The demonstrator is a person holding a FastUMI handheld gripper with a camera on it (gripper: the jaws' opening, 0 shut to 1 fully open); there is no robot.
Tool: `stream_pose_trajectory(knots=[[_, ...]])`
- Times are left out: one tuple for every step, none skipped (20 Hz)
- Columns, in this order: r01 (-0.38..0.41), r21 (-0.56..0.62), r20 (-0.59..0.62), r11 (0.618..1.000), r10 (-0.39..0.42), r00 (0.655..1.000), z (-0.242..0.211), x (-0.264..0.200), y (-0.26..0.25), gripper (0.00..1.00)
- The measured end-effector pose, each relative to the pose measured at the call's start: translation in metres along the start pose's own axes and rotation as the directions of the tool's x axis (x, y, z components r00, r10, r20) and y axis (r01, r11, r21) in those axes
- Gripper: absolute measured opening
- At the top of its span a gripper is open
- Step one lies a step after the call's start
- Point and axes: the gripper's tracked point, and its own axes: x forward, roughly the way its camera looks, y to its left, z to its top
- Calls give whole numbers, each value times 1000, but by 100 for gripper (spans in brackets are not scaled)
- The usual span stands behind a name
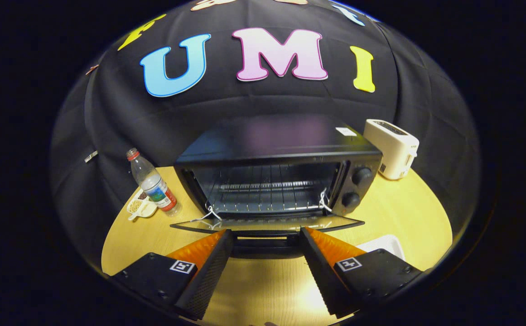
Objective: Open the toaster oven, put the food inside, and close the toaster oven door.
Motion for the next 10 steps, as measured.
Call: stream_pose_trajectory(knots=[[-1, 20, -35, 1000, 2, 999, -12, 0, -2, 97], [-1, 30, -88, 1000, 4, 996, -29, 1, -4, 96], [-4, 34, -135, 999, 8, 991, -43, 1, -6, 96], [-7, 46, -178, 999, 15, 984, -57, 2, -9, 96], [-8, 60, -197, 998, 20, 980, -63, 1, -8, 96], [-11, 62, -202, 998, 23, 979, -64, 0, -9, 95], [-17, 52, -196, 999, 27, 980, -63, -2, -11, 95], [-25, 42, -189, 999, 33, 982, -59, -3, -11, 95], [-38, 41, -182, 998, 45, 982, -54, -4, -10, 95], [-52, 42, -173, 998, 59, 983, -50, -8, -8, 96]])
